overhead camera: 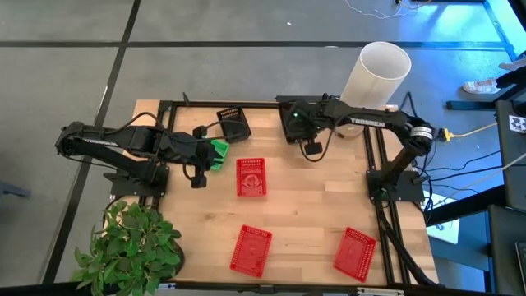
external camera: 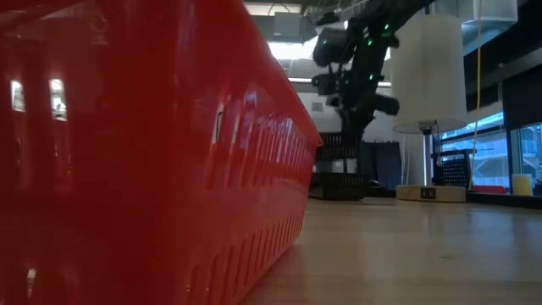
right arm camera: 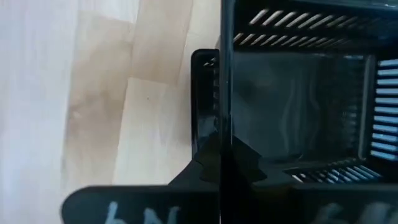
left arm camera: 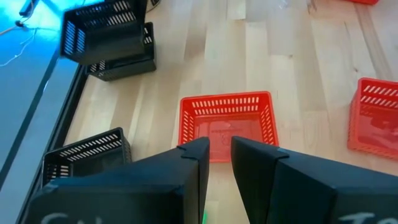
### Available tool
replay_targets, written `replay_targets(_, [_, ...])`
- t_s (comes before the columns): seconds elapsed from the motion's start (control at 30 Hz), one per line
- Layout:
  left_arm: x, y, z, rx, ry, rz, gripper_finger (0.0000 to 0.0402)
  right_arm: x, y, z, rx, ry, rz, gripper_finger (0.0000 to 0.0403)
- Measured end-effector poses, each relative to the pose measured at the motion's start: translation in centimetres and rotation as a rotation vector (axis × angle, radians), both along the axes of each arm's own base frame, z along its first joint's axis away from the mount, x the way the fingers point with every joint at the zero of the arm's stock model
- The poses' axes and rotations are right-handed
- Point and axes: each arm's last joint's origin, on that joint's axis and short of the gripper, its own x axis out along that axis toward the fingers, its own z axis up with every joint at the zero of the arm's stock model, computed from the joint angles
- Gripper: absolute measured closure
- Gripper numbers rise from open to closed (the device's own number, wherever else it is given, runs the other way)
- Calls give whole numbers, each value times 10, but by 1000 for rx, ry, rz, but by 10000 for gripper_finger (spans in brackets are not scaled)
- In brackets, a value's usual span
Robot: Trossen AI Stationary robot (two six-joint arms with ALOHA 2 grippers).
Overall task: Stack baskets by color
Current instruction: Stack the bottom black bin on the right black bin
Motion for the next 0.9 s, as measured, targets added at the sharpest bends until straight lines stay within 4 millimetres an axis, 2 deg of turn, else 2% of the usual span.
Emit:
replay_targets(0.2, [0,1,0,11,-2,16,344,6,-11,-28,37,72,-17,403])
replay_targets(0.43, [0,1,0,15,-2,19,344,10,-13,-40,71,98,-12,386])
replay_targets(0.67, [0,1,0,16,-2,20,344,12,-11,-37,73,95,-33,333])
replay_targets(0.9, [0,1,0,16,-2,20,344,25,-4,-8,-70,116,-29,282])
